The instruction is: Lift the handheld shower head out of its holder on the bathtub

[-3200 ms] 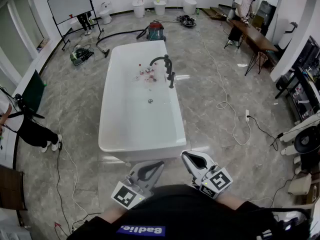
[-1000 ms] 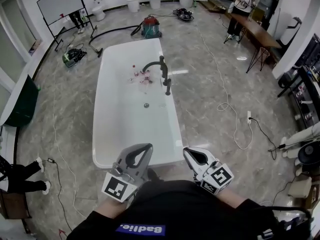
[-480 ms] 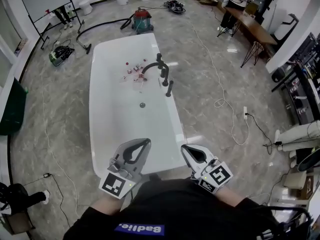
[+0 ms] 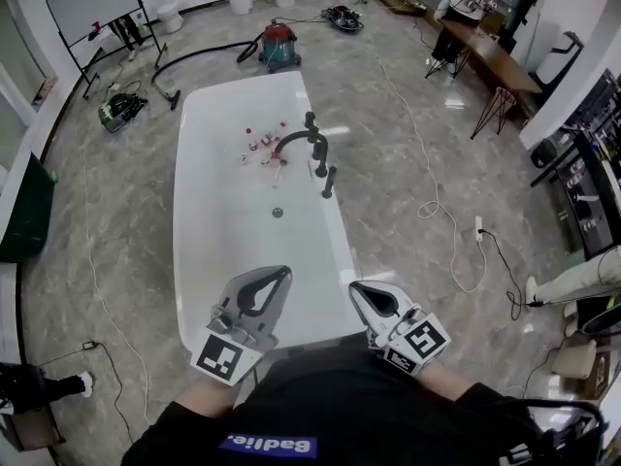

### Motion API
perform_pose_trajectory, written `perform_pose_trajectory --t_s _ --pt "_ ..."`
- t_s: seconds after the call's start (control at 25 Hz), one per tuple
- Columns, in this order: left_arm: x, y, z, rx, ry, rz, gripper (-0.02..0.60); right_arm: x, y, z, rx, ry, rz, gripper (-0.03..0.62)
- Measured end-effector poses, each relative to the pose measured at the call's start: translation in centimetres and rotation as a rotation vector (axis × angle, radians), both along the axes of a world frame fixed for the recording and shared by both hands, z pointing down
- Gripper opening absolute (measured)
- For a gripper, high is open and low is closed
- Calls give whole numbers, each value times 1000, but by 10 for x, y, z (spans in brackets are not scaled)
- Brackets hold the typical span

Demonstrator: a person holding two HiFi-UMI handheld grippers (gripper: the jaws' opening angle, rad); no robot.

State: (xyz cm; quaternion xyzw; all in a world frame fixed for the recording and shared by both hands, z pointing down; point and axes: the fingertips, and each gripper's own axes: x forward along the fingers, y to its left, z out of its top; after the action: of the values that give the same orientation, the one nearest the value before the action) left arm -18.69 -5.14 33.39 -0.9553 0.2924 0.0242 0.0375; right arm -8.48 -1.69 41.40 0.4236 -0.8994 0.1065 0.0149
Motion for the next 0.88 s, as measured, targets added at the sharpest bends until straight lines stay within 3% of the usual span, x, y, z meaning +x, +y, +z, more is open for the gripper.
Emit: perform_pose_trajectory --t_s 0.44,0.64,0.88 --pt "69 -33 -9 -19 -25 -91 6 72 -42 -12 14 -23 -86 2" --pt "101 -49 -6 -26 -71 -105 6 105 -57 -14 16 -34 -102 2" --pt "131 -68 0 -46 -74 -122 19 135 -67 -9 8 -37 -112 2"
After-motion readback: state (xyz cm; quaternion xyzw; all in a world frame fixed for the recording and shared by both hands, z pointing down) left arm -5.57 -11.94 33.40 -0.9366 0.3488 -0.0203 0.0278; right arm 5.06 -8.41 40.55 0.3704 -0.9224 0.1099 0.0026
